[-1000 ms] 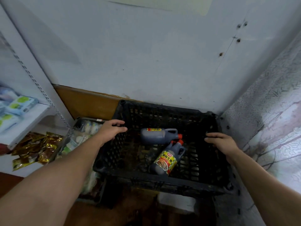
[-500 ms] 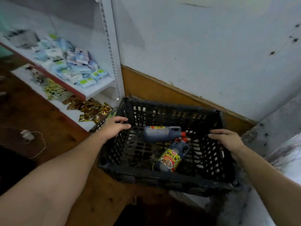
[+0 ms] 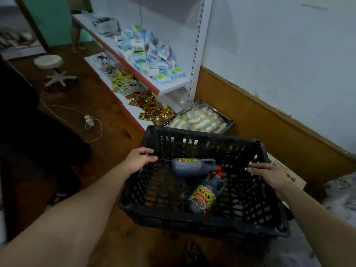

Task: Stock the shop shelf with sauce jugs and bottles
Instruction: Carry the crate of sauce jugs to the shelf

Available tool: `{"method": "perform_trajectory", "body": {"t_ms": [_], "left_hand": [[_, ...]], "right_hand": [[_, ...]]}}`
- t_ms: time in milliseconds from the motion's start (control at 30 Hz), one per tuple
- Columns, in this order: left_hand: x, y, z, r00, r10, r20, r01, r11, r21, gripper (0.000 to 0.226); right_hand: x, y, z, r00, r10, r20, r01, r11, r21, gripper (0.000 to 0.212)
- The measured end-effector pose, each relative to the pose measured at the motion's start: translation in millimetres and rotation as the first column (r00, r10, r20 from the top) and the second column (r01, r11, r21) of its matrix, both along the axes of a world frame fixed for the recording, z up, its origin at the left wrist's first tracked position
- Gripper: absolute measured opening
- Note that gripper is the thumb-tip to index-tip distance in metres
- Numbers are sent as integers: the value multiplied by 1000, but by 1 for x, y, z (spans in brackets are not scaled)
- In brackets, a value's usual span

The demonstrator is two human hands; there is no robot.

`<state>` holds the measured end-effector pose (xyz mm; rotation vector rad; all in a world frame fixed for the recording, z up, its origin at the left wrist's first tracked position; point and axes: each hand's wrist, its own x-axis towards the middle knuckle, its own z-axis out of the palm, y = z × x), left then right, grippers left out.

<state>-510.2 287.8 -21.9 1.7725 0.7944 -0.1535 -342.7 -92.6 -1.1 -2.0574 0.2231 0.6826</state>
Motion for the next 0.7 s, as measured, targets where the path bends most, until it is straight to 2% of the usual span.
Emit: {"method": "perform_trajectory", "body": {"t_ms": [233,400,567,700], "left_hand": [[-101,42,-10,994,106,-41,-108,994,-33,41],[-168,59,-17,962,263,-70,-266,963,-34,43],[-234,55,-24,893,443,-80,-447,894,-29,45],[-293,50,-34,800,594,-88,-600,798,-66,42]], "right_hand": [[-68,60,-6,991,123,50,-123,992,-11,34],[-88,112,-10,954,297,-40,-297,955,0,35],[-101,168,-19,884,463,-74,-462,886,22,34],[-115,218,-29,817,572,-71,-570,820,51,32]]}}
